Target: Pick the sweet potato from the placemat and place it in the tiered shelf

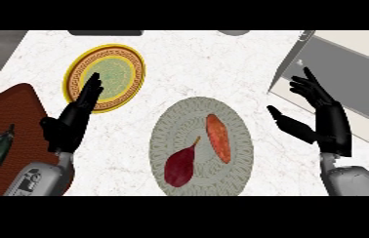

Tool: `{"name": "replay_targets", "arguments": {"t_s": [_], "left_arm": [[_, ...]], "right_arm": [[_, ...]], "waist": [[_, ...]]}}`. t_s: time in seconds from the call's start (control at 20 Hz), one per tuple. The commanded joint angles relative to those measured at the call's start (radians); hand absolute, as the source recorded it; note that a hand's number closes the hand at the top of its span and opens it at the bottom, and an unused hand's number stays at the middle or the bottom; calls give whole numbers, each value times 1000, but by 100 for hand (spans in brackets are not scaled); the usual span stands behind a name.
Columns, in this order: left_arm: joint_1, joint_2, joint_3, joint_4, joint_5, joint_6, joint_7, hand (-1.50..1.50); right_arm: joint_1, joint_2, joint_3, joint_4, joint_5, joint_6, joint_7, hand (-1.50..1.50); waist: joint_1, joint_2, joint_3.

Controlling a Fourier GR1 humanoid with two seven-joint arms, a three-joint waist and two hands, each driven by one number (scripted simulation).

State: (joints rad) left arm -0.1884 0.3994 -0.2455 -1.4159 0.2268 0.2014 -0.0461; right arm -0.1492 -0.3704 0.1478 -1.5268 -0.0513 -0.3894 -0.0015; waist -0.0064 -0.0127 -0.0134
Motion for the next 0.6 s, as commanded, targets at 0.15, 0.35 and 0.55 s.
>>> {"name": "replay_targets", "arguments": {"t_s": [0.15,0.35,0.55], "left_arm": [[37,-43,-66,-48,-55,10,-3,0],[-37,-53,-44,-14,-56,9,45,0],[-54,-40,-34,10,-49,-16,55,0]], "right_arm": [[42,191,-79,183,-68,-89,-243,-150],[10,85,-61,152,-156,154,-199,-150],[-49,-43,29,123,-70,233,-39,-150]], "waist": [[19,15,15],[11,14,14],[20,16,12]]}}
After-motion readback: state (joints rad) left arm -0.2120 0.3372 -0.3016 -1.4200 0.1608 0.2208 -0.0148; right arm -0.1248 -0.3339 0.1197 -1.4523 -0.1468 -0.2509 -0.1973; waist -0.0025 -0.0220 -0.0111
